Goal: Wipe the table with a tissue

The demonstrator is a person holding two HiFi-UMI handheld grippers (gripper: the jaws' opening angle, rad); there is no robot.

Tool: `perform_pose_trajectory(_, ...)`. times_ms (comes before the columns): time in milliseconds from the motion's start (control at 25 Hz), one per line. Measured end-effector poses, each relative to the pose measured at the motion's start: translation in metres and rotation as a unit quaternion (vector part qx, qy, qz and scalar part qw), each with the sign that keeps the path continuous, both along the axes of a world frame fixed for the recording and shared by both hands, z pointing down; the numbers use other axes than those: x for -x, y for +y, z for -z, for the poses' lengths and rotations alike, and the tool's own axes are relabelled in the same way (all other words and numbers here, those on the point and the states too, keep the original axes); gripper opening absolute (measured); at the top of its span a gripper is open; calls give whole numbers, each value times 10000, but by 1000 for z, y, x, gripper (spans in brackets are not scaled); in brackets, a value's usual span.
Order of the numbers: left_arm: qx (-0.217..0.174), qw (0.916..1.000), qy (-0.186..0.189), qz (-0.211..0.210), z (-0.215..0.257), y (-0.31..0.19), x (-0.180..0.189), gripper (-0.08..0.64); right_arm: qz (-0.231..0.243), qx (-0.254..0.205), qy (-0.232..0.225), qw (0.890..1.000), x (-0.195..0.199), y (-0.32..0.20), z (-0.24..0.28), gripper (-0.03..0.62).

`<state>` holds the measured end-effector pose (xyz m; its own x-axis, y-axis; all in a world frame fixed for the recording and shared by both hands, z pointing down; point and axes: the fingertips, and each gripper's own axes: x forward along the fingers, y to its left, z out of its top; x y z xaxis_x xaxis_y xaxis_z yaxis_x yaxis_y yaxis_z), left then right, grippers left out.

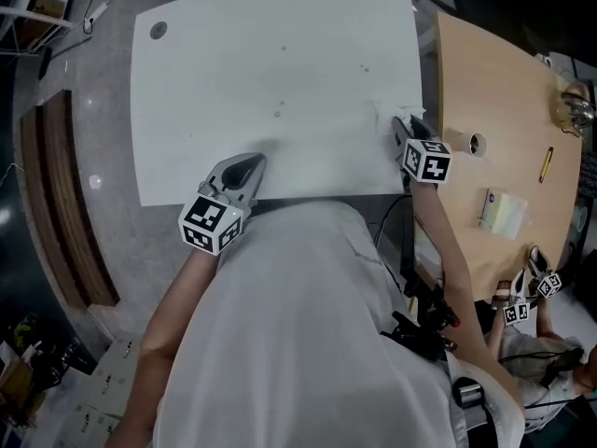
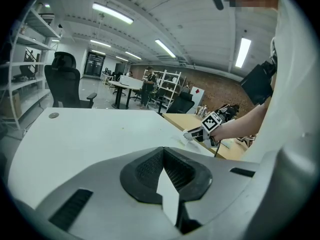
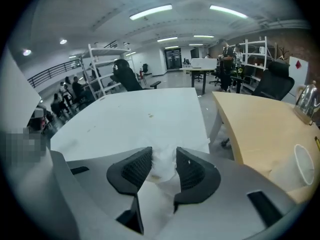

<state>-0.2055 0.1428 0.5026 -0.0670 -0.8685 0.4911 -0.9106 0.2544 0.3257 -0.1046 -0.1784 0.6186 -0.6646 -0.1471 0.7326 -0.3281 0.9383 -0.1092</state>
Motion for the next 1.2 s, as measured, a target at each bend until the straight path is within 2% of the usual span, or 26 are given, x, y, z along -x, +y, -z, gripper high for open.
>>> perform_pose_trajectory(240, 16, 9999, -58, 158, 5, -7, 0, 6, -172, -148, 68, 9997, 21, -34, -3, 155)
perform_pose_trajectory(560, 173, 9988, -36, 450, 5, -8, -3, 6, 199, -493, 169, 9984, 73, -63, -5, 155)
perform_pose_trajectory(800, 223, 9976, -76, 646, 8, -5, 5, 6, 243, -832, 275, 9959, 109, -78, -8, 155)
perform_pose_trajectory(1000, 262, 9966, 19, 782, 2, 0, -1, 6, 389, -1348, 547, 9886, 108, -77, -8, 155)
perform_pose_trajectory(1200, 249, 9962, 98, 834, -4, -2, -4, 6, 629, -2084, 835, 9724, 111, -65, -6, 150)
